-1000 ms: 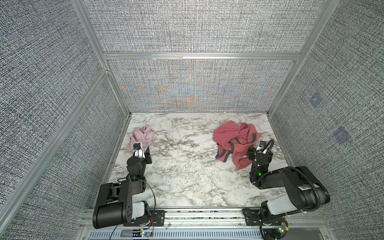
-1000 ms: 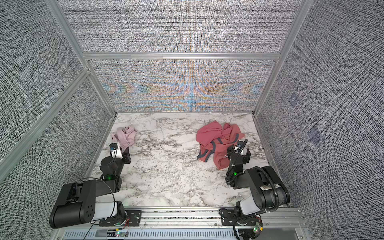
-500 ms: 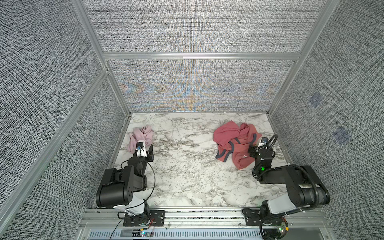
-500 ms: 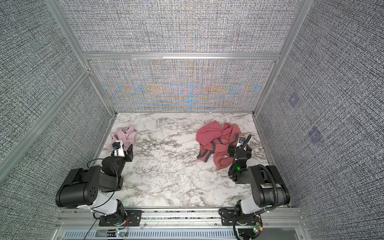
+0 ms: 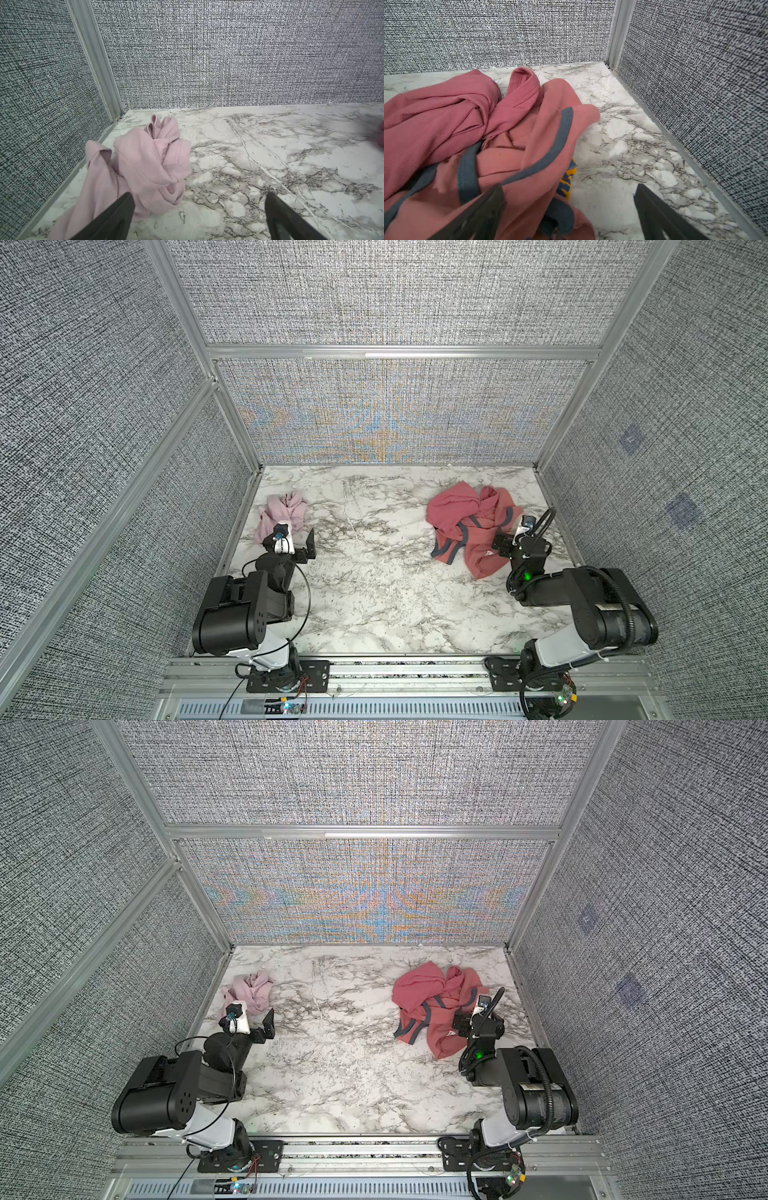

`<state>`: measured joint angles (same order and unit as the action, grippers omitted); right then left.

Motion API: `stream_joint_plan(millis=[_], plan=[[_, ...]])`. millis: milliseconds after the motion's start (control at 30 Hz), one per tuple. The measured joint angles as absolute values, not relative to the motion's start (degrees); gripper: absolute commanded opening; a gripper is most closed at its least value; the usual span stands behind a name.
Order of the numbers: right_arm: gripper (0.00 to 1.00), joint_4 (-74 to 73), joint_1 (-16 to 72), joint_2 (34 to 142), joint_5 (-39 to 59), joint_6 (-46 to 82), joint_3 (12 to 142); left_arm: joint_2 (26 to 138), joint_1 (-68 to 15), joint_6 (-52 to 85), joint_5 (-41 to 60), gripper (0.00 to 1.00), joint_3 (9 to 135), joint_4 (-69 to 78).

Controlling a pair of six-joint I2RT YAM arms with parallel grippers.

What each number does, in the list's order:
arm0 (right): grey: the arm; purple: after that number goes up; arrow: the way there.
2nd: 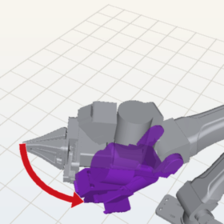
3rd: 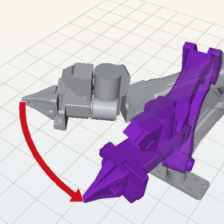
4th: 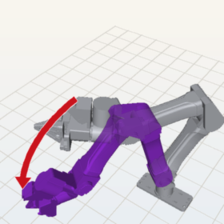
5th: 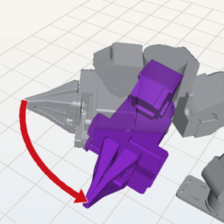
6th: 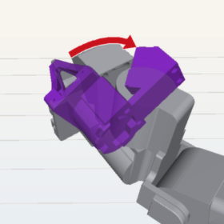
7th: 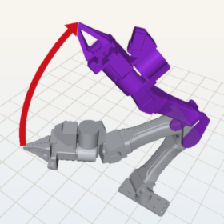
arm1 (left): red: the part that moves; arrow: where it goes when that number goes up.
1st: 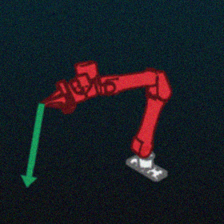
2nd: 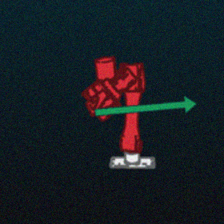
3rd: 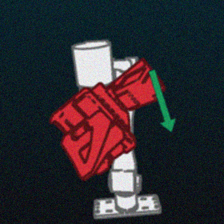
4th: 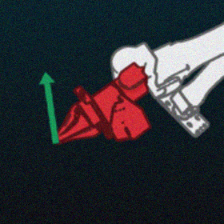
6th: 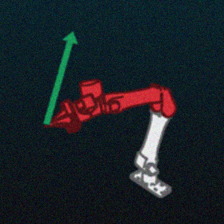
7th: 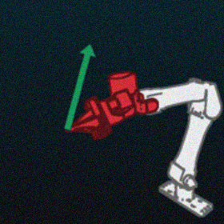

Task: Pick out a specific cloth from the pile

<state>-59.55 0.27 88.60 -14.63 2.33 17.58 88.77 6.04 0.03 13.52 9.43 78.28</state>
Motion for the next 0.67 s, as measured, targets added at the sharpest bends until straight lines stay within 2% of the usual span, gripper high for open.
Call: stream_joint_plan(millis=[667], plan=[[0.99,-59.5,0.2,88.6,-14.6,2.5,17.6,89.1,5.6,-1.5,16.5,0.99,10.4,77.6]])
